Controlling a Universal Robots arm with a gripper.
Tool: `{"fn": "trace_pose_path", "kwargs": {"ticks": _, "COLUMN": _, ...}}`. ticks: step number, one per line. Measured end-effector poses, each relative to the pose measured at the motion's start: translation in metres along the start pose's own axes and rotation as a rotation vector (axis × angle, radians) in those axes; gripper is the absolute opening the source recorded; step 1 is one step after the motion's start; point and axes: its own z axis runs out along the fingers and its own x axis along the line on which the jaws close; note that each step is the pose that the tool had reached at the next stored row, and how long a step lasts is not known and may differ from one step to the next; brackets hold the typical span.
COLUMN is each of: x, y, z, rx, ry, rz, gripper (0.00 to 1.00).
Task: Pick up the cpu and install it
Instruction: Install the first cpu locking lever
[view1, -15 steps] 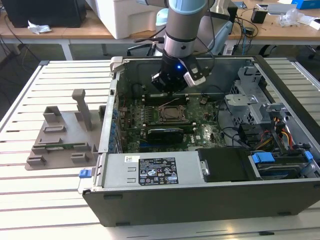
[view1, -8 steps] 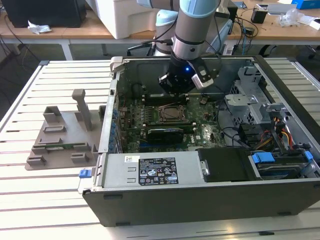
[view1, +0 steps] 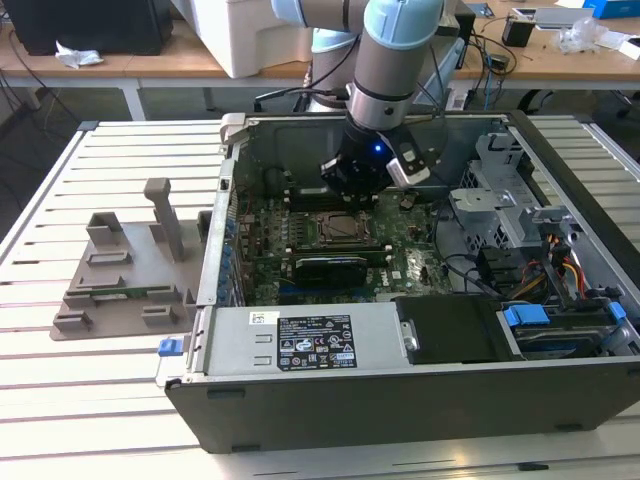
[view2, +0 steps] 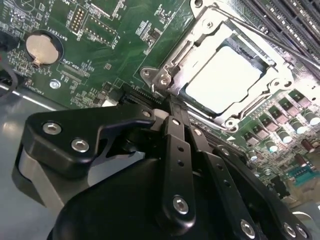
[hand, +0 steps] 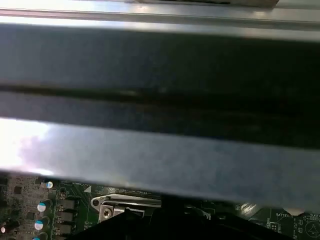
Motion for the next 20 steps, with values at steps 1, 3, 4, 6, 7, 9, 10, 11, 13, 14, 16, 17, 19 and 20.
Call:
{"fn": "trace_pose_path", "kwargs": {"ticks": 1, "x": -0.0005, "y": -0.0002, "z": 0.0015, "rx": 0.0003, "ry": 0.0004, "rz": 0.000, "gripper": 0.11}}
{"fn": "trace_pose_path", "kwargs": {"ticks": 3, "x": -0.0009, "y": 0.0000, "z": 0.0023, "rx": 0.0007, "ry": 0.0003, "rz": 0.000, "gripper": 0.11}}
{"fn": "trace_pose_path", "kwargs": {"ticks": 4, "x": -0.0010, "y": 0.0002, "z": 0.0024, "rx": -0.0015, "ry": 0.0001, "rz": 0.000, "gripper": 0.11}}
{"fn": "trace_pose_path", "kwargs": {"ticks": 6, "x": -0.0012, "y": 0.0014, "z": -0.0007, "rx": -0.0062, "ry": -0.0015, "rz": -0.001, "gripper": 0.11}}
{"fn": "trace_pose_path", "kwargs": {"ticks": 7, "x": -0.0003, "y": 0.0019, "z": -0.0088, "rx": -0.0044, "ry": -0.0004, "rz": -0.001, "gripper": 0.11}}
{"fn": "trace_pose_path", "kwargs": {"ticks": 9, "x": 0.0004, "y": 0.0018, "z": -0.0150, "rx": -0.0005, "ry": -0.0006, "rz": 0.000, "gripper": 0.11}}
{"fn": "trace_pose_path", "kwargs": {"ticks": 10, "x": 0.0008, "y": 0.0003, "z": -0.0158, "rx": 0.0278, "ry": 0.0014, "rz": 0.002, "gripper": 0.11}}
{"fn": "trace_pose_path", "kwargs": {"ticks": 11, "x": 0.0012, "y": -0.0006, "z": -0.0159, "rx": 0.0599, "ry": 0.0043, "rz": 0.005, "gripper": 0.11}}
{"fn": "trace_pose_path", "kwargs": {"ticks": 13, "x": 0.0016, "y": -0.0027, "z": -0.0161, "rx": 0.1130, "ry": 0.0089, "rz": 0.010, "gripper": 0.11}}
{"fn": "trace_pose_path", "kwargs": {"ticks": 14, "x": 0.0018, "y": -0.0044, "z": -0.0162, "rx": 0.1345, "ry": 0.0110, "rz": 0.012, "gripper": 0.11}}
{"fn": "trace_pose_path", "kwargs": {"ticks": 16, "x": 0.0027, "y": -0.0111, "z": -0.0185, "rx": 0.1537, "ry": 0.0127, "rz": 0.014, "gripper": 0.11}}
{"fn": "trace_pose_path", "kwargs": {"ticks": 17, "x": 0.0035, "y": -0.0104, "z": -0.0268, "rx": 0.1536, "ry": 0.0126, "rz": 0.014, "gripper": 0.11}}
{"fn": "trace_pose_path", "kwargs": {"ticks": 19, "x": 0.0047, "y": -0.0089, "z": -0.0420, "rx": 0.1537, "ry": 0.0125, "rz": 0.014, "gripper": 0.11}}
{"fn": "trace_pose_path", "kwargs": {"ticks": 20, "x": 0.0051, "y": -0.0084, "z": -0.0472, "rx": 0.1538, "ry": 0.0126, "rz": 0.014, "gripper": 0.11}}
